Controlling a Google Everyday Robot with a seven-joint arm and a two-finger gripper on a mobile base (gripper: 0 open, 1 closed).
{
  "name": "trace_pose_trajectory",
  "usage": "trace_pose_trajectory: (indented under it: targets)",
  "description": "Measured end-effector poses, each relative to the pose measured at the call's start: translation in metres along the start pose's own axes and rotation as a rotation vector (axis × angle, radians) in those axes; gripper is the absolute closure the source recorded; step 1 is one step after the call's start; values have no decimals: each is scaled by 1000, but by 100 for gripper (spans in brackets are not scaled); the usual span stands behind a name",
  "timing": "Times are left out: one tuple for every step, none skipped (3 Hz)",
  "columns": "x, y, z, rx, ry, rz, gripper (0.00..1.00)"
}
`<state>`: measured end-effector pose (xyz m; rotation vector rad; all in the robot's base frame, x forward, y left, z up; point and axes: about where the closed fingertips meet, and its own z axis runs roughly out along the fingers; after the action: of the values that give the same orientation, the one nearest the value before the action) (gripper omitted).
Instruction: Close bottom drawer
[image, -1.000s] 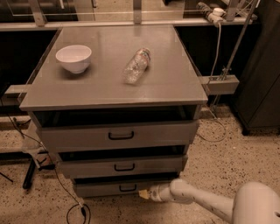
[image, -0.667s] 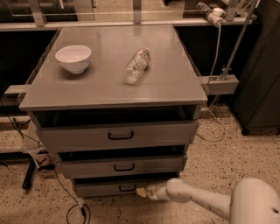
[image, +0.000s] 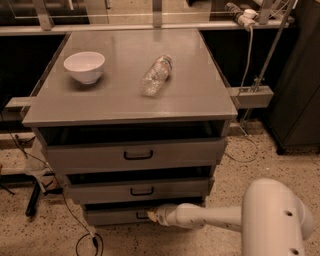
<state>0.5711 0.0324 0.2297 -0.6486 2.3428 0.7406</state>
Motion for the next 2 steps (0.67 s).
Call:
trace_pose_trajectory:
  targets:
    - [-4, 9, 14, 41, 2, -46, 100]
    - [-1, 10, 26, 82, 18, -74, 100]
